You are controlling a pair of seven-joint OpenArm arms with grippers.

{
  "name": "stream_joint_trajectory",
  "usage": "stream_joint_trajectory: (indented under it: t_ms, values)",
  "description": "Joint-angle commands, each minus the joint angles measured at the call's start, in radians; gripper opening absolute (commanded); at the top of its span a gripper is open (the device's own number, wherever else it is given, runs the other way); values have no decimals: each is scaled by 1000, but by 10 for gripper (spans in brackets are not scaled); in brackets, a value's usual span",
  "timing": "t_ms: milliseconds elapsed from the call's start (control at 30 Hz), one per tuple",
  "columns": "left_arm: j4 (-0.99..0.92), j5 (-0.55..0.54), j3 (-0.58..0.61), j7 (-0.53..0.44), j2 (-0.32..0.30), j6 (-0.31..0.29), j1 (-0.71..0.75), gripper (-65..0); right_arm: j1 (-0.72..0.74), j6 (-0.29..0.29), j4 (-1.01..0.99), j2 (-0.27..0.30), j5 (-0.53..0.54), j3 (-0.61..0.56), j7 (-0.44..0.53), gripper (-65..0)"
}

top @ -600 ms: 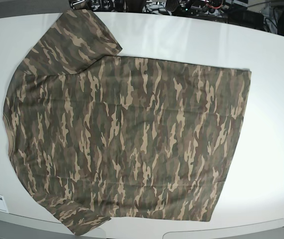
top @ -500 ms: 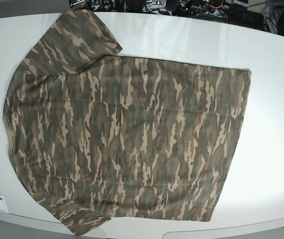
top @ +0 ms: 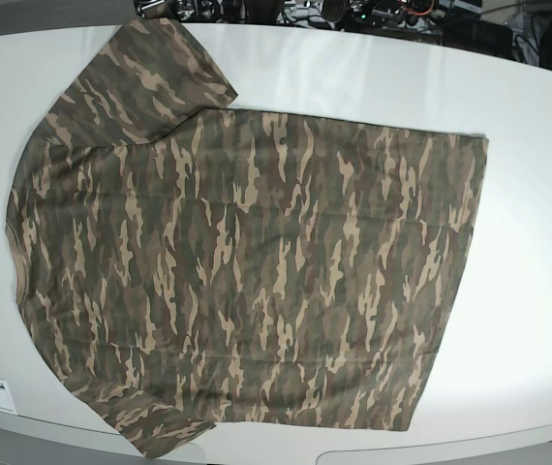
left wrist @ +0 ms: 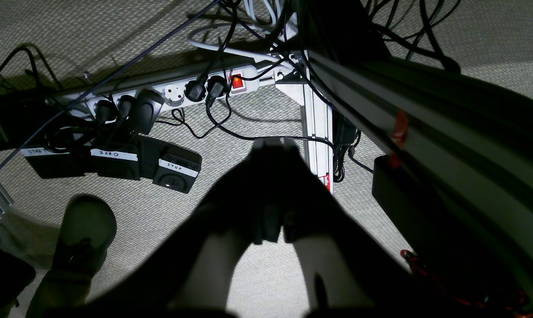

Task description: Fold the T-shirt properly

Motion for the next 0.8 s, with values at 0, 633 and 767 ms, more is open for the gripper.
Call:
stream_joint_trajectory:
  t_ms: [0,633,767]
  values:
    - [6,-4,0,-6,1,-11,0,-650,24,4,18,5,3,-1,-4,-650]
    - [23,115,0,18,0,-14,15,-650,18,9,18,5,3,-1,-40,-650]
    - [108,176,0,111,-16,-14,55,-650,2,77,32,10,4,-1,-129,-650]
